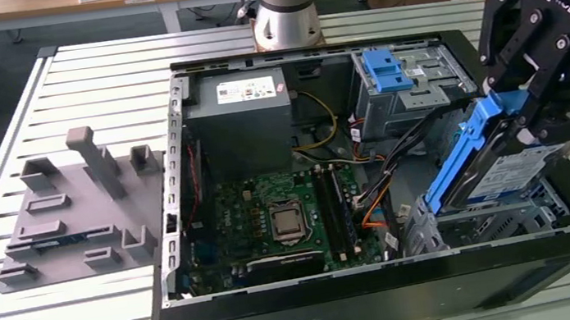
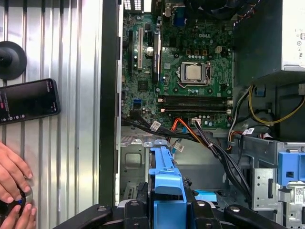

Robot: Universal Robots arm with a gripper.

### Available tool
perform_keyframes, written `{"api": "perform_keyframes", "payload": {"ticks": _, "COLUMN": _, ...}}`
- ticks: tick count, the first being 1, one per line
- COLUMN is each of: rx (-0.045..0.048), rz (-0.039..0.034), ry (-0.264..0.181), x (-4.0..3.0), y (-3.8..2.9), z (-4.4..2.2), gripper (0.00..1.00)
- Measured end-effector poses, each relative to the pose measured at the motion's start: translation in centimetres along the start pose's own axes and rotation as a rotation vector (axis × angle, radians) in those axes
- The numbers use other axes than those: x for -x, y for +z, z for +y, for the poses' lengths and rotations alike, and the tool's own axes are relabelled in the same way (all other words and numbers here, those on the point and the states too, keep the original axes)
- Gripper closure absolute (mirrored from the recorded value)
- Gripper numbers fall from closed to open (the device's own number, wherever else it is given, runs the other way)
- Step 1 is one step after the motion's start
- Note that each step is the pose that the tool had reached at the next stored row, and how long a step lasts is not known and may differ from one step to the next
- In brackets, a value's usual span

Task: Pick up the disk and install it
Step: 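Insert the disk into the insertion slot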

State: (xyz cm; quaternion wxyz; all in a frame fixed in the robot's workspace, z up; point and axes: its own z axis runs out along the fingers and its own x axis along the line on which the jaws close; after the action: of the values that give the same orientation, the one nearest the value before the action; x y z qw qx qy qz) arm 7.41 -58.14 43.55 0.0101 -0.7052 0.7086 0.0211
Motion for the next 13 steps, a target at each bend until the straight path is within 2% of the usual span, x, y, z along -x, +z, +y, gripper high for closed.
{"api": "perform_keyframes", "payload": {"ticks": 13, "rx": 0.0000, "rz": 0.0001, "ry": 0.001, "x": -0.01, "y": 0.26, "z": 0.00, "gripper": 0.64}}
